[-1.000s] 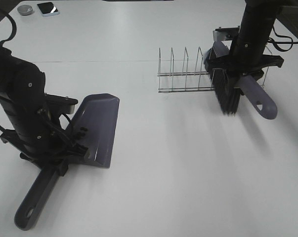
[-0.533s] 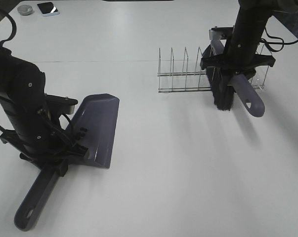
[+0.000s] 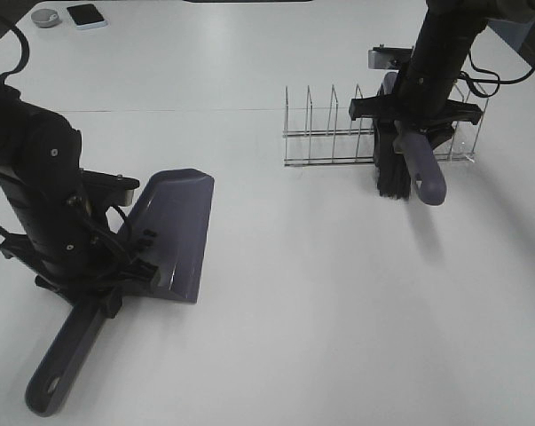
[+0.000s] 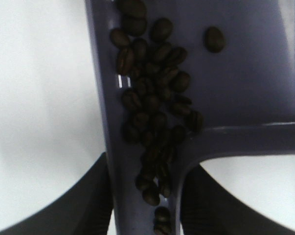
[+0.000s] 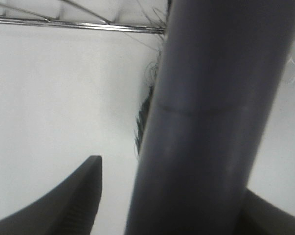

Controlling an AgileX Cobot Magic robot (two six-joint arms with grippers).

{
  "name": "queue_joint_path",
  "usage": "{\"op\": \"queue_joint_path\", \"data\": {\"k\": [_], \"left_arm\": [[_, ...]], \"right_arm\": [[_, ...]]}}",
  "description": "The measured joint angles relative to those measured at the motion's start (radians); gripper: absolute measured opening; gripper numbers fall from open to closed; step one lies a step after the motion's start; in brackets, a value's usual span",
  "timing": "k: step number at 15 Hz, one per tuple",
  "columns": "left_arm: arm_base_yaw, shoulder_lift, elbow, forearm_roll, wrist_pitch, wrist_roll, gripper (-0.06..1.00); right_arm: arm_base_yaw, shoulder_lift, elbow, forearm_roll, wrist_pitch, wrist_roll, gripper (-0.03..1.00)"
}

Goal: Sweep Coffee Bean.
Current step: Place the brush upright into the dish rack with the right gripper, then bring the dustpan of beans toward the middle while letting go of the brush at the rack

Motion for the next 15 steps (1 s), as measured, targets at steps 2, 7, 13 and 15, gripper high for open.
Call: {"op": "queue_joint_path", "data": {"k": [2, 7, 13, 15], "left_arm": [[0.000, 0.000, 0.000, -0.005, -0.002, 0.000, 0.34], [0.000, 0.000, 0.000, -0.011, -0.005, 0.000, 0.34], [0.000, 0.001, 0.000, -0.031, -0.028, -0.011, 0.34], [0.000, 0.014, -0.025, -0.032, -0.031, -0.027, 0.34]], "right_arm": [[0.000, -0.007, 0.000, 0.002, 0.000, 0.000, 0.53], [0.000, -0.067, -0.047, -0.018, -0.001, 0.000, 0.58], [0.000, -0.119, -0.047, -0.017, -0.003, 0.000, 0.59], [0.000, -0.170, -0.047, -0.014, -0.003, 0.000, 0.59]]}}
